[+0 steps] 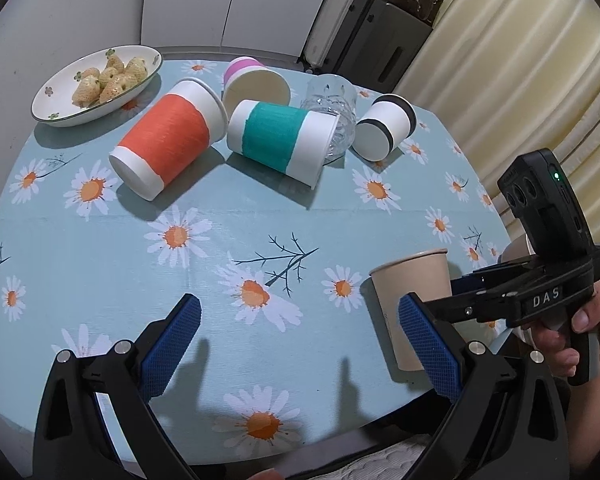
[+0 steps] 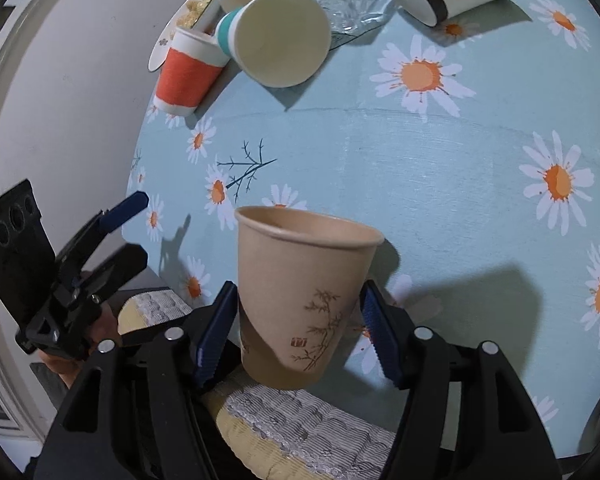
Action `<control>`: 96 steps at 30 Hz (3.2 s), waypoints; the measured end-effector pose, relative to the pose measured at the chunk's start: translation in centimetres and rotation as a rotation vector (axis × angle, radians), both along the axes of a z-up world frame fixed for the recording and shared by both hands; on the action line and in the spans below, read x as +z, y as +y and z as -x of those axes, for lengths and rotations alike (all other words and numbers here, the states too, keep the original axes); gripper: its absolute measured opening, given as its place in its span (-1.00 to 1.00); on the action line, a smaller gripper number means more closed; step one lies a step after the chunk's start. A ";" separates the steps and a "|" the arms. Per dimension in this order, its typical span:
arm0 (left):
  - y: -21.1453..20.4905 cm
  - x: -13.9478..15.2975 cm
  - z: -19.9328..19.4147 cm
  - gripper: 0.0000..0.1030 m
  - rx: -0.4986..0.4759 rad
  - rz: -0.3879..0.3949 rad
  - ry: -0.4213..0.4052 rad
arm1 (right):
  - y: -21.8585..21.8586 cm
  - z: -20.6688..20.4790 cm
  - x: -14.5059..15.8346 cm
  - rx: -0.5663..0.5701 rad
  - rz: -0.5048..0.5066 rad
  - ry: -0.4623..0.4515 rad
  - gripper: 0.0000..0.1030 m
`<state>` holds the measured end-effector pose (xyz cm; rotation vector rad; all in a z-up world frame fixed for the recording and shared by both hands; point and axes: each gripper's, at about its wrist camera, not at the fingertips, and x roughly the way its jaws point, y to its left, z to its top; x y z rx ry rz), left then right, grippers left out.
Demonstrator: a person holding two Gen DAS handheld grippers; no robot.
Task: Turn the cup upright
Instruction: 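Lift the tan cup with the right gripper and carry it toward the left gripper, then grasp the tan cup with the left gripper while the right gripper releases it, then lower the tan cup upright onto the cloth and open the left gripper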
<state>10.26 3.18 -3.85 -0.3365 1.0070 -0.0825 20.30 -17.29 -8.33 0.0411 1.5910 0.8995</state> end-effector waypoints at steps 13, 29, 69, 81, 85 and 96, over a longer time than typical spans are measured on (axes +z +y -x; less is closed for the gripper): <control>-1.7 -0.9 -0.7 0.88 -0.031 0.039 0.050 | -4.9 -1.5 4.1 -0.123 -0.122 -0.024 0.37; -8.1 -1.1 -4.8 0.74 -0.041 0.112 0.234 | -12.5 -2.4 8.2 -0.269 -0.281 -0.089 0.37; -11.3 2.5 -0.4 0.14 0.126 -0.266 -0.209 | -11.4 -1.2 8.4 -0.229 -0.283 -0.148 0.37; -10.4 -0.9 2.1 0.14 0.278 -0.268 -0.506 | -10.8 -0.5 8.4 -0.234 -0.268 -0.173 0.37; -10.7 -2.0 2.7 0.14 0.287 -0.350 -0.576 | -10.2 -0.2 8.3 -0.224 -0.256 -0.174 0.37; -10.9 -5.2 2.7 0.14 0.286 -0.410 -0.580 | -9.3 0.0 7.4 -0.202 -0.217 -0.171 0.38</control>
